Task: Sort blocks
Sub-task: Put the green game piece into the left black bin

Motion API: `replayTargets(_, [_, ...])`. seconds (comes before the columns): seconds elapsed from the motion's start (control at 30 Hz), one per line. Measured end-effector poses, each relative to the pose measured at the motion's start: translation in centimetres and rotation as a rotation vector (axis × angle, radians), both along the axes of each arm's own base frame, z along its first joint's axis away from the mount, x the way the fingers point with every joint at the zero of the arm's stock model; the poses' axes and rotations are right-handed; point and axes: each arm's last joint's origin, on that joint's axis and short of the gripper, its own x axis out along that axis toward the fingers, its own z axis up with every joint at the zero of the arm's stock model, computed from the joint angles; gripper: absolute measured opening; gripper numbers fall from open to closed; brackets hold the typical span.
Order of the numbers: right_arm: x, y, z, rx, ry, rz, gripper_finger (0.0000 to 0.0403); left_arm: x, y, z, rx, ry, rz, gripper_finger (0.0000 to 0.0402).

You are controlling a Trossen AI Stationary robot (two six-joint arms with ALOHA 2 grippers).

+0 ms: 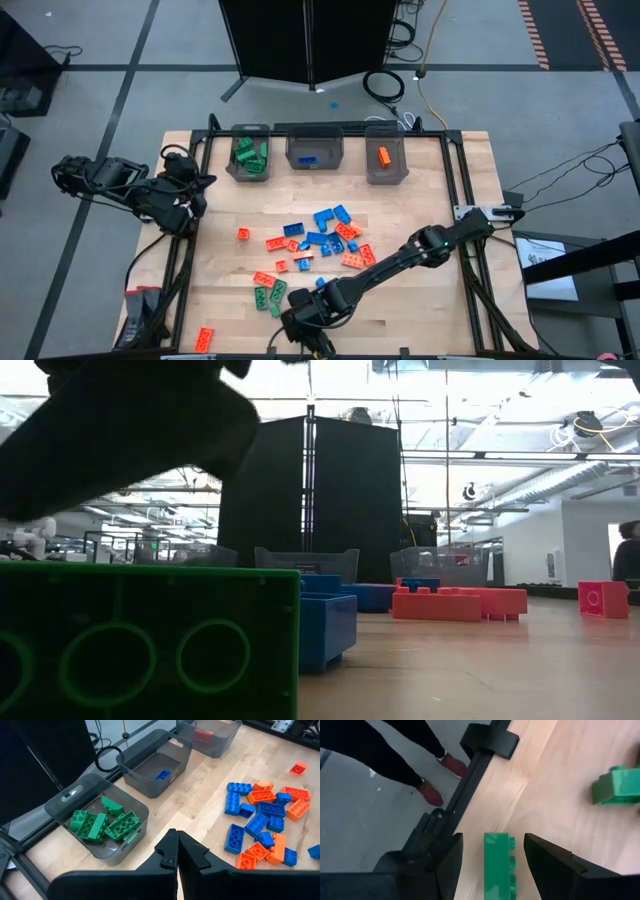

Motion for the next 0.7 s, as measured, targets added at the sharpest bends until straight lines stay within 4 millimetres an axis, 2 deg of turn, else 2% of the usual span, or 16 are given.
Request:
replayTargets(0.43, [0.3, 0.3, -3.2, -0.028, 0.057, -0.034, 0.0196, 0.0, 0.0, 0.0, 0.002, 0.003, 0.0, 0.0])
replayTargets(0.57, [0.2, 0.3, -3.2, -0.052, 0.061, -0.074, 0.0152, 0.0, 0.0, 0.0, 0.001, 0.003, 0.0, 0.0])
replayTargets(0.7, [0.0, 0.2, -3.3, -0.047, 0.097, -0.117, 0.008, 0.0, 0.0, 0.0, 0.001, 0.0, 0.0, 0.0])
